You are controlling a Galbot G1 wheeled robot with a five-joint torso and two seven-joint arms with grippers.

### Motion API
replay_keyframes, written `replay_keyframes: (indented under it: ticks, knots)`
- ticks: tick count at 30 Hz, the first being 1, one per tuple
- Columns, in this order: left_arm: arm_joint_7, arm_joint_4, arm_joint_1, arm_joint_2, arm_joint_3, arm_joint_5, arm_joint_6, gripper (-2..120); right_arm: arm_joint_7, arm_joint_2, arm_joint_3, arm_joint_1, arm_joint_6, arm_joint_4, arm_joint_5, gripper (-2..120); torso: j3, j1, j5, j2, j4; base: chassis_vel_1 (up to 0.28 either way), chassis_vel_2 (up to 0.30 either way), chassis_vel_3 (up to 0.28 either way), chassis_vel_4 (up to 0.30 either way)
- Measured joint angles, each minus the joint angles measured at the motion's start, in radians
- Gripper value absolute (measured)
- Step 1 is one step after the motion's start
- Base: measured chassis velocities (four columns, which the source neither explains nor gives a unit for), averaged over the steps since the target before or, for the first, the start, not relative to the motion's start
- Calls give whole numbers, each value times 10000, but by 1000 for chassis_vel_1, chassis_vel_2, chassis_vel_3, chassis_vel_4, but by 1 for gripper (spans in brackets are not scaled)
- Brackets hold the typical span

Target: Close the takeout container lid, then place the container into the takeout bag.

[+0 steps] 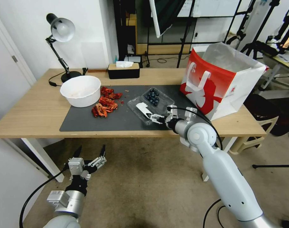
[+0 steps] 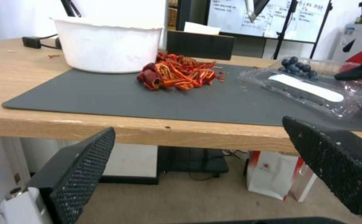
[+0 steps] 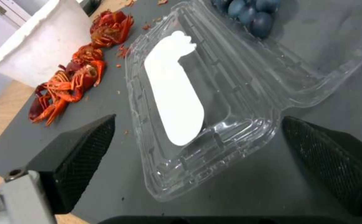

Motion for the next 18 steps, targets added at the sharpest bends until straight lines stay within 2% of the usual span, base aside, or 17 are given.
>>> replay_keyframes:
  ticks: [12,18]
  knots:
    - [0,23,93,-37,-107,-40,-211,100,-104,220,-214,393,-52,-424,62,100,0,0,0,0,0,0,0,0,0]
    - [0,75,130,-76,-139,-46,-360,100,-598,377,-284,437,290,-554,-189,100,0,0,0,0,0,0,0,0,0]
